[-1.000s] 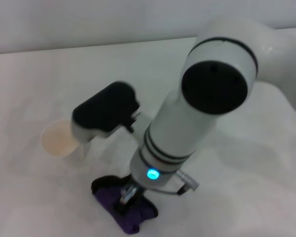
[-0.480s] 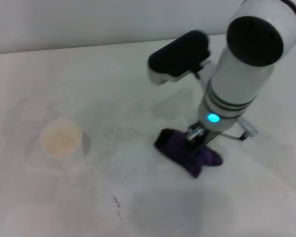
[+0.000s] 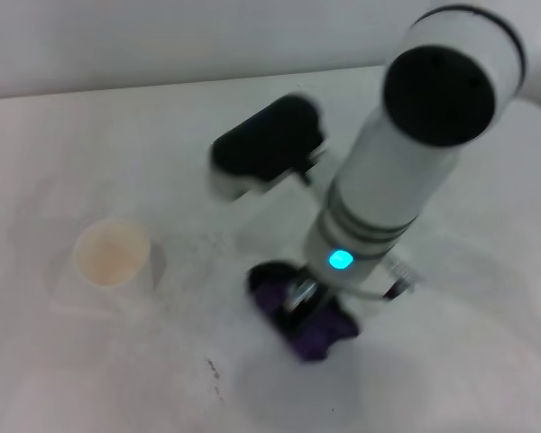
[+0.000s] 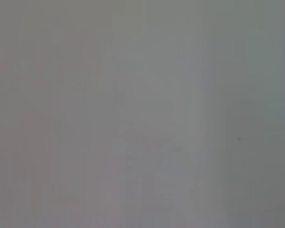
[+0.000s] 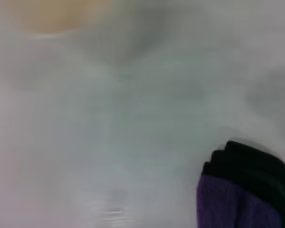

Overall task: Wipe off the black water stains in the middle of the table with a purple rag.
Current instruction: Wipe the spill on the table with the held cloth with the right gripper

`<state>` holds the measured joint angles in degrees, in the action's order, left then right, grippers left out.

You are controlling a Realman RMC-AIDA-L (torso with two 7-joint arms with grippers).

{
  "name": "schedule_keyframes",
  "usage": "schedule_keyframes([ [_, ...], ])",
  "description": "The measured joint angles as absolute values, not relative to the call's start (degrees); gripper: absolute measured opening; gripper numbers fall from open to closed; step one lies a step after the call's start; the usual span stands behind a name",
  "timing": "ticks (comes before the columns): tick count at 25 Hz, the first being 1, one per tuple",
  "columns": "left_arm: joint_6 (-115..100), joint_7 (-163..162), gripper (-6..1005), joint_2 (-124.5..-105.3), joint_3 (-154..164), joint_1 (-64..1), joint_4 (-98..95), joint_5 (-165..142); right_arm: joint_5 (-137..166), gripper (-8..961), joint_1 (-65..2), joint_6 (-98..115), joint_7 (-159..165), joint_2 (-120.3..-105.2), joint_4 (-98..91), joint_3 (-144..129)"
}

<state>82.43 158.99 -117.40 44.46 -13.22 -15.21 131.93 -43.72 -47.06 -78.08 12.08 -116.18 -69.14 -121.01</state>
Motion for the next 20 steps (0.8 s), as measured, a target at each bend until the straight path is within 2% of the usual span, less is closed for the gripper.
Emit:
schedule_keyframes([
  [5, 82.43, 158.99, 892, -117.52, 44.47, -13.44, -15.21, 131.73, -53.17, 92, -49.58, -72.89, 9.13, -116.19, -68.45, -126.04],
  [20, 82.5, 158.99, 892, -117.61, 44.47, -13.42, -15.2, 131.65, -64.37, 91, -50.01, -68.51, 0.6, -116.05, -64.76, -128.47],
])
